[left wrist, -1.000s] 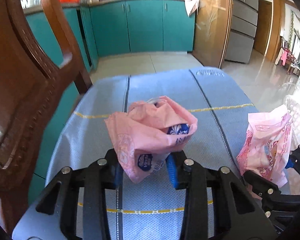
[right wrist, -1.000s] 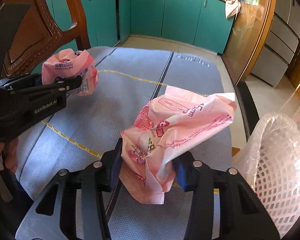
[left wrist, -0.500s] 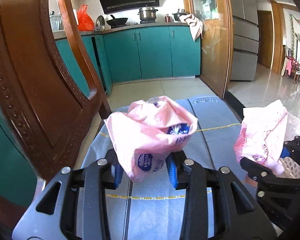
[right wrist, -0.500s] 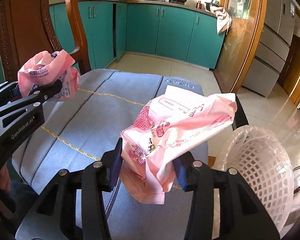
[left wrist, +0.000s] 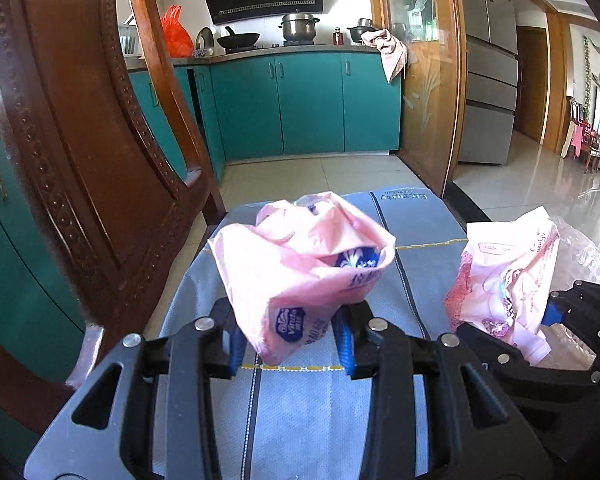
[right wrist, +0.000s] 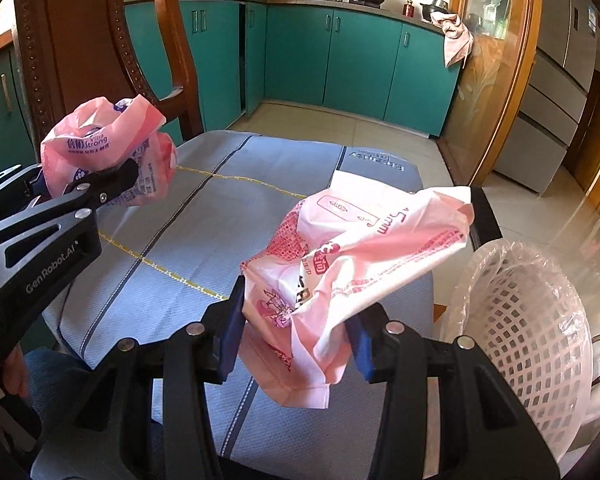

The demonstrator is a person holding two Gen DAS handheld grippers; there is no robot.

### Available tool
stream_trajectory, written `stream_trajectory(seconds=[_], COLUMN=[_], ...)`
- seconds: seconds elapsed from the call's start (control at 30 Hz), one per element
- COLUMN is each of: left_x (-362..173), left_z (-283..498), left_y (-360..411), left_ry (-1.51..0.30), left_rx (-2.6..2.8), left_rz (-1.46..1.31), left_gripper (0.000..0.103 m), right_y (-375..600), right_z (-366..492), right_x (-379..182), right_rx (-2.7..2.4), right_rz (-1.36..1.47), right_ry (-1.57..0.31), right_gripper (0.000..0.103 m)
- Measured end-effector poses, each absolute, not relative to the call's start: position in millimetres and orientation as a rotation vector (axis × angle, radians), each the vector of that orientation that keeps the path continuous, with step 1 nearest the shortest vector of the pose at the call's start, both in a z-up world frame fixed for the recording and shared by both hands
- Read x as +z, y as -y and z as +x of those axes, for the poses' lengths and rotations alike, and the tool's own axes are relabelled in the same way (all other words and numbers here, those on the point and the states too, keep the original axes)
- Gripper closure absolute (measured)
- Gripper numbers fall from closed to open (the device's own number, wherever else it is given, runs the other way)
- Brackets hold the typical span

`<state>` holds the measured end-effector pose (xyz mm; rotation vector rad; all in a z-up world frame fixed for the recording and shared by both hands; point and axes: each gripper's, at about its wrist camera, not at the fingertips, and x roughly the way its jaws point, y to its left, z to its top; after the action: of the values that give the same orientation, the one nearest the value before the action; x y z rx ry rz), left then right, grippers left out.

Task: Collect trash
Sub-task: 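Lift the pink paper and pink bag above the table with both tools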

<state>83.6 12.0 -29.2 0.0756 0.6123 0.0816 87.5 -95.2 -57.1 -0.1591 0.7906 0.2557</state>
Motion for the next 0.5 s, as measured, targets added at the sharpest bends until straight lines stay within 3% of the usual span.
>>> stream_trajectory(seconds=[0.5], left_x=[-23], left_z=[71], left_y=[-25], left_ry=[-0.597], left_rx=[0.099], left_rz=[0.054], left_gripper=[0.066], right_y=[90], right_z=[81], right_x=[-53], right_rx=[0.28], right_rz=[-0.158], right_ry=[-0.789], right_gripper=[0.057])
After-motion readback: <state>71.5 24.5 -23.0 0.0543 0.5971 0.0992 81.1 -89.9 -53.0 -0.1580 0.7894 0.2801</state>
